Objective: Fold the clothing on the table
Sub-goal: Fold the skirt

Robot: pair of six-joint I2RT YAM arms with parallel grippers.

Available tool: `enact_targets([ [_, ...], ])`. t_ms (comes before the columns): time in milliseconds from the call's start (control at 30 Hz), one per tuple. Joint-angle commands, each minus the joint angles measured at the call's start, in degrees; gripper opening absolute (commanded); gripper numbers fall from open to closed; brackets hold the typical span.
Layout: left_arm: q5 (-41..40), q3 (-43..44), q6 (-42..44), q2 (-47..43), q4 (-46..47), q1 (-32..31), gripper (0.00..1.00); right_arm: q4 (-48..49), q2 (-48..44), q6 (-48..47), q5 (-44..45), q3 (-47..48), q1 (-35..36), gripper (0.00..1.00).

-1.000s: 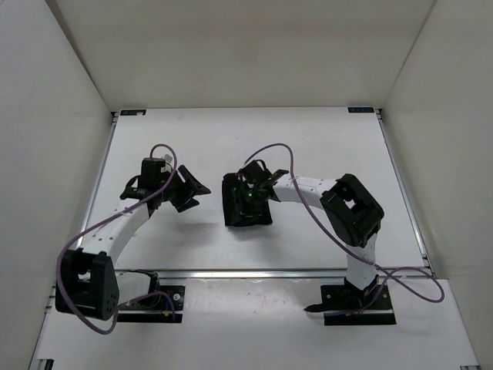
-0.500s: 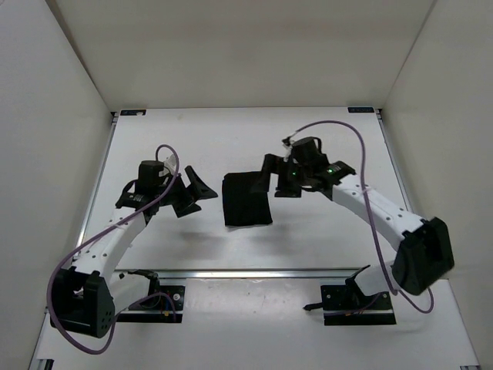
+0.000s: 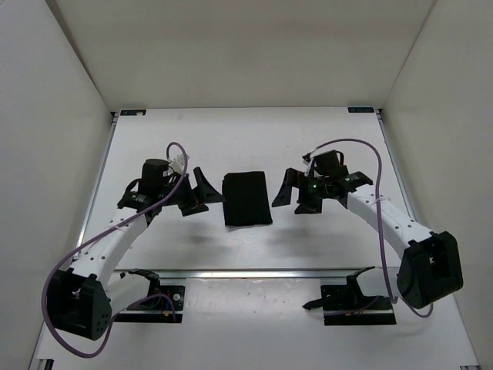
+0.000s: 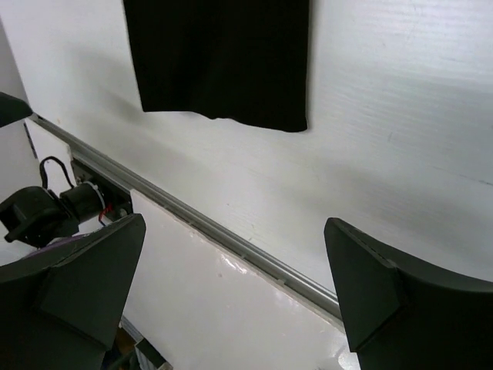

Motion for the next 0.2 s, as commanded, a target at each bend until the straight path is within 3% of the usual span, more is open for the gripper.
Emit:
enact_targets([
  [0, 3.7, 1.7, 4.1, -2.5, 0.9, -0.4, 0.98, 2.3, -3.5, -2.9, -2.8, 0.0, -0.4, 0.99],
  [167, 2.4, 3.4, 6.0, -2.4, 0.2, -1.3, 0.99, -1.1, -2.6, -5.8, 2.3, 2.9, 2.7, 0.99],
])
